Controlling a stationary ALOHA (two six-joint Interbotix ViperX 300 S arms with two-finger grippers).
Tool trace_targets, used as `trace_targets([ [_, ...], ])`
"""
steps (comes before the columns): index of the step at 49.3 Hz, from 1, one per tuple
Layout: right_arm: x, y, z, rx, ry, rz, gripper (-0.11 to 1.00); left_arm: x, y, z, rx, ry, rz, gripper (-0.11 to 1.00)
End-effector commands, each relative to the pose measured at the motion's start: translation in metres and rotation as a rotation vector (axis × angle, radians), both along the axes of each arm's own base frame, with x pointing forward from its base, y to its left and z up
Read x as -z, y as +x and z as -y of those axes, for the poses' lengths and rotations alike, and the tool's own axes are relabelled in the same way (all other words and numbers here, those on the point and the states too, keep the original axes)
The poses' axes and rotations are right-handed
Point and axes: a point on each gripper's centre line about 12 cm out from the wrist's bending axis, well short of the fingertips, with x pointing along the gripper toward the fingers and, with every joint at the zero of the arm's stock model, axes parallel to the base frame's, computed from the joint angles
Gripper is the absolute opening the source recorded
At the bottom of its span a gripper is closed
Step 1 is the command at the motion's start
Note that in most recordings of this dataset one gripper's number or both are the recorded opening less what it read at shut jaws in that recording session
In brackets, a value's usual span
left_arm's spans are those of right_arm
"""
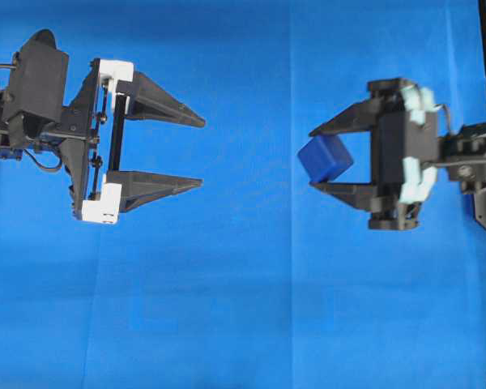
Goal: Handover the blue block to the right arm after grasping it with the left arm, then place it in the designated position.
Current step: 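Move the cube with the right gripper down toward the table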
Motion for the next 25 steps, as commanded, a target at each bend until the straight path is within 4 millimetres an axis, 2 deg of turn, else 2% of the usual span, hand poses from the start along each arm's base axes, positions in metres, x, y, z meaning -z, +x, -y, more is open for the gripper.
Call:
trace_targets([
  [1,0.007,0.010,-0.005,-0.027,0.023,0.016,0.54,-0.011,-0.001,0.000,0.001,0.000,0.035,0.93],
  [14,0.049,0.044,-0.015,-0.083,0.092,-0.002,0.54,-0.011,0.000,0.000,0.001,0.001,0.035,0.93],
  [25,0.087,0.071,-0.011,-0.107,0.140,-0.011,0.54,-0.011,0.000,0.001,0.003,0.000,0.034,0.93],
])
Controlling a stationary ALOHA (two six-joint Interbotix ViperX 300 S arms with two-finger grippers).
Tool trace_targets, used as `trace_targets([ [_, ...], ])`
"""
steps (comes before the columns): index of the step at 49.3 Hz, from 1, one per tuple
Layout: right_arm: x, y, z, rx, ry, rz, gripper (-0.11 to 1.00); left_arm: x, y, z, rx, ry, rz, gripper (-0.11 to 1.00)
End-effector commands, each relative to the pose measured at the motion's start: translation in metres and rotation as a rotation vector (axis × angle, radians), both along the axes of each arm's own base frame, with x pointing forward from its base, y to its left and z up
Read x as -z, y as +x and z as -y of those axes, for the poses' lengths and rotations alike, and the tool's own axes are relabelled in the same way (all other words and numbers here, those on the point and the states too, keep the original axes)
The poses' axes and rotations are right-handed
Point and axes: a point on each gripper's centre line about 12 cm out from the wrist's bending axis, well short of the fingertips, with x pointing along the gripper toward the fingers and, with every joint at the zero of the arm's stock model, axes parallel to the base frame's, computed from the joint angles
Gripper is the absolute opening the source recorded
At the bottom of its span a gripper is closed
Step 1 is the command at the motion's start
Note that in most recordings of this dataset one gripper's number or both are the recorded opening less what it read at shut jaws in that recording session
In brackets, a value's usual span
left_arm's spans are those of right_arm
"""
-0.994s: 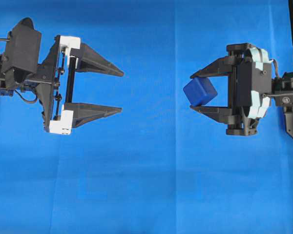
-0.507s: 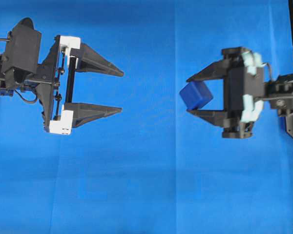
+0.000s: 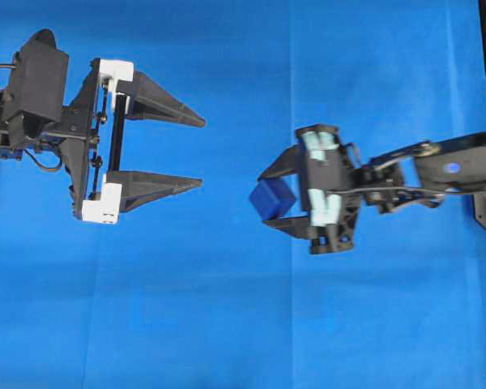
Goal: Handover the blue block to the right arm after grasping it with the left arm, then place it in the designated position.
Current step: 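Move the cube with the right gripper down toward the table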
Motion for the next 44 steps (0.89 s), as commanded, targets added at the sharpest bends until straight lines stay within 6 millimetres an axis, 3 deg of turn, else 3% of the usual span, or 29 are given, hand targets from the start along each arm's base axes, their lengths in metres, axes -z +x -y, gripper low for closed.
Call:
trace_targets([
  [1,0.001,0.015,0.000,-0.010,0.029,0.039,0.54,-0.011,0.001,0.001,0.002,-0.001,0.031,0.93],
  [25,0.063,0.062,-0.001,-0.026,0.056,-0.035,0.54,-0.011,0.000,-0.001,-0.003,0.000,0.032,0.93],
  [44,0.074,0.063,0.009,-0.008,0.066,-0.045,0.54,-0.011,-0.001,-0.002,-0.003,0.003,0.034,0.93],
])
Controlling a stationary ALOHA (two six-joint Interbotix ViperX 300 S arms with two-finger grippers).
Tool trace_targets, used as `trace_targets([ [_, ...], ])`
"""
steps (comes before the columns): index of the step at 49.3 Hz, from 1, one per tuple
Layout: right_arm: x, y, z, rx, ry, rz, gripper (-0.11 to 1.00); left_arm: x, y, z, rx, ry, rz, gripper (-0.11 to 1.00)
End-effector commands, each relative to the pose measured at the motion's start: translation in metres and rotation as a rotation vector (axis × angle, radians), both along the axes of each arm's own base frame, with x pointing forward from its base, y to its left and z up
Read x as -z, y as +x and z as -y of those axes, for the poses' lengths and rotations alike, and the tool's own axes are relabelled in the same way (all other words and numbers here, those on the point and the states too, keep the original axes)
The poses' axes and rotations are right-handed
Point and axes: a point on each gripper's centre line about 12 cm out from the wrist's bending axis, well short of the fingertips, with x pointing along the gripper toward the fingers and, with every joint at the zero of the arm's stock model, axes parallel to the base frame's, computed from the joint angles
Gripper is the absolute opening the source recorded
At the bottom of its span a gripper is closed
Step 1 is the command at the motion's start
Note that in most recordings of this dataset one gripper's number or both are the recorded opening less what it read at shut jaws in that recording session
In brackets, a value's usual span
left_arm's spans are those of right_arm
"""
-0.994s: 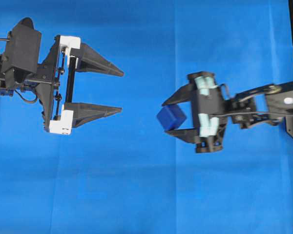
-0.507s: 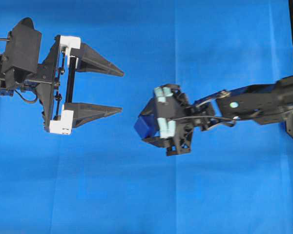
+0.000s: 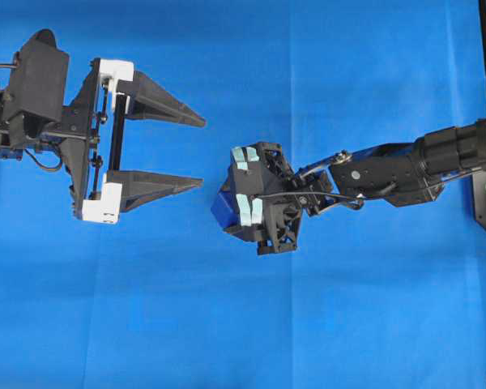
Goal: Handover the blue block to the right arm after grasping it with the left arm, then place it in the designated position.
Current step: 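Move the cube with the right gripper down toward the table, then open the right gripper to release the cube on the table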
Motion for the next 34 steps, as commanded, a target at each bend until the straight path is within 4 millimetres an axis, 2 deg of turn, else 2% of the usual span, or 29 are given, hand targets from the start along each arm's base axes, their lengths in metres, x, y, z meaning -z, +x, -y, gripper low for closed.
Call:
trace_targets([
  [1,-0.0095,0.0047,-0.0002,-0.002,0.013,0.039,0.54,-0.0102,-0.0008,-0.0010,-0.002,0.003,0.031,0.93],
  [21,-0.0048,0.0069,0.0010,0.039,0.068,0.047,0.55,-0.0098,-0.0017,-0.0010,-0.002,0.003,0.029,0.93],
  [23,-0.0048,0.0069,0.0012,0.045,0.073,0.047,0.62,-0.0105,-0.0020,-0.0011,-0.002,0.003,0.032,0.93],
  [29,-0.0049,0.0070,0.0014,0.053,0.080,0.047,0.92,-0.0103,-0.0020,-0.0011,-0.002,0.003,0.031,0.93],
  [31,-0.0055,0.0076,0.0013,0.053,0.081,0.050,0.93,-0.0098,-0.0017,-0.0010,-0.002,0.005,0.029,0.93],
  [34,-0.0062,0.0082,0.0014,0.057,0.086,0.052,0.88,-0.0102,-0.0020,-0.0010,-0.002,0.005,0.029,0.93],
])
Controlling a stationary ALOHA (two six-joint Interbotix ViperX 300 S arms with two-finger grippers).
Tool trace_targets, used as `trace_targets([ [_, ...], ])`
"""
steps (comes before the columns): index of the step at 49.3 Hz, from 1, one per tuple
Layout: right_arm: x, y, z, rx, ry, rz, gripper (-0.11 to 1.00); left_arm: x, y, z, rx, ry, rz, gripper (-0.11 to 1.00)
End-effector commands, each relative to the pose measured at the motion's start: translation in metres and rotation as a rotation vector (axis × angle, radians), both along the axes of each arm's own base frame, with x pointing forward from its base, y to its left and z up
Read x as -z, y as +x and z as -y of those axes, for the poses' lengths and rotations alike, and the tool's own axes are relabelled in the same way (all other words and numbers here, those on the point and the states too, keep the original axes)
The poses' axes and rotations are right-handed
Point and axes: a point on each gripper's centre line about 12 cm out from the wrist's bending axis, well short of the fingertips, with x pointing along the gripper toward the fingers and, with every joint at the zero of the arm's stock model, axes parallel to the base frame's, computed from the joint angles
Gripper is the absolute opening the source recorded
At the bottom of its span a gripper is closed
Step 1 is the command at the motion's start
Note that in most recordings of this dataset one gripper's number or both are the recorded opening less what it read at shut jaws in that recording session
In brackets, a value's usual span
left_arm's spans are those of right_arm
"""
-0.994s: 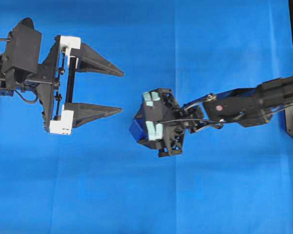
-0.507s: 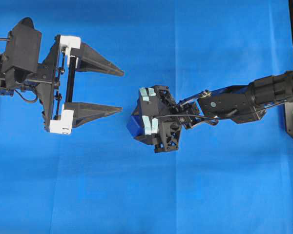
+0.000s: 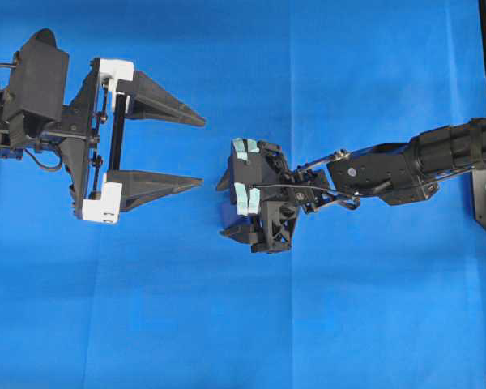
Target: Handover the blue block to the right arm after grasping it with the left arm, then place it in the designated position.
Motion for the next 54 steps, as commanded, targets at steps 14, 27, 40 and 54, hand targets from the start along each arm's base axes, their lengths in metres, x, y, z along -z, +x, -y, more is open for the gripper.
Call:
trace_targets([
  [14,-0.019,0.006,0.001,0.011,0.012,0.050,0.83,-0.010,-0.002,-0.001,-0.002,0.003,0.031,0.93],
  [27,-0.066,-0.005,0.002,0.036,-0.023,0.085,0.83,-0.011,-0.002,-0.001,-0.002,0.002,0.032,0.93],
  [40,-0.128,-0.032,0.009,0.090,-0.084,0.105,0.83,-0.011,-0.002,-0.001,-0.002,0.003,0.032,0.93],
  [54,-0.181,-0.073,0.015,0.132,-0.098,0.181,0.83,-0.011,-0.003,-0.001,-0.002,0.002,0.034,0.93],
])
